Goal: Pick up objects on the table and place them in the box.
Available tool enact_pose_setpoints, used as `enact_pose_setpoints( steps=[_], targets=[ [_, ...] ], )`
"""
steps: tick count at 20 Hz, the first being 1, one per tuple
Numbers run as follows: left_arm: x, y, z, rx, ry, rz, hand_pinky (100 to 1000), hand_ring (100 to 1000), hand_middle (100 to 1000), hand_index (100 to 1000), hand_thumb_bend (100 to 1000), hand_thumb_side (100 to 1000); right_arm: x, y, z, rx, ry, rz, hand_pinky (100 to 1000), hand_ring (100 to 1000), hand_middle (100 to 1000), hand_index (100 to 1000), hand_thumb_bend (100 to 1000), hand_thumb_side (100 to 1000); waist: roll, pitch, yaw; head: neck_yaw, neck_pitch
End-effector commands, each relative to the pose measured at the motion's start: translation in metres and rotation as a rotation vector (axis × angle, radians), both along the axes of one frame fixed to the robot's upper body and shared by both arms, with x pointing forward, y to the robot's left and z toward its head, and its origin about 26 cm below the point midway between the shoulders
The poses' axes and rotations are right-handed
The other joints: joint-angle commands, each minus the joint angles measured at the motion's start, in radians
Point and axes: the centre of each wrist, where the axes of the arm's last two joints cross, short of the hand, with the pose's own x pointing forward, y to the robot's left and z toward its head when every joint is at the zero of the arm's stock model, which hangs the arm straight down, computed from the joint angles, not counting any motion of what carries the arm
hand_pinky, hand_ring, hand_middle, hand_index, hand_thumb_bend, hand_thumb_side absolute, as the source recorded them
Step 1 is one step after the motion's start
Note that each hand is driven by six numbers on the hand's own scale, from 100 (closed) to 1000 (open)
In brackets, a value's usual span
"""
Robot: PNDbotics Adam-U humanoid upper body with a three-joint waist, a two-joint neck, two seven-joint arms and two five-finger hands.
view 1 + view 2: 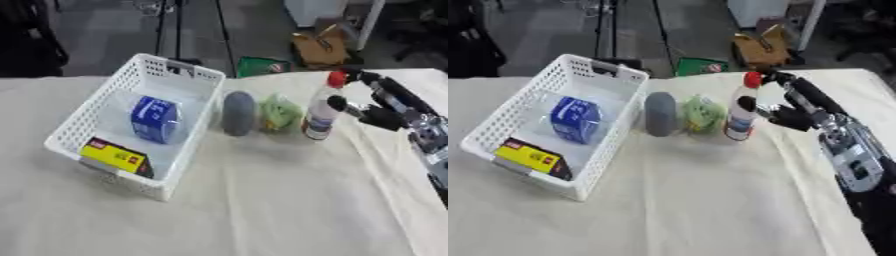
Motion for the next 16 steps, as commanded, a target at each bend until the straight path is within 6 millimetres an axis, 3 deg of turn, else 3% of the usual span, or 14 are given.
enact_pose_setpoints(
  steps=[1,16],
  targets=[
    [-0.0016,-0.0017,0.0086,0.019,-0.03,-0.008,715,681,771,738,100,680,0.0017,-0.0032,0.0123,-0.019,-0.038,-0.016,1000,1000,814,1000,756,993,0.001,-0.014,0.002,-0.003,-0.013],
    [-0.0014,-0.0026,0.008,0.025,-0.029,-0.013,716,682,772,738,100,680,0.0052,-0.0041,0.0108,-0.01,-0.071,-0.066,1000,1000,805,1000,741,1000,0.003,-0.01,0.003,-0.017,-0.019]
  ],
)
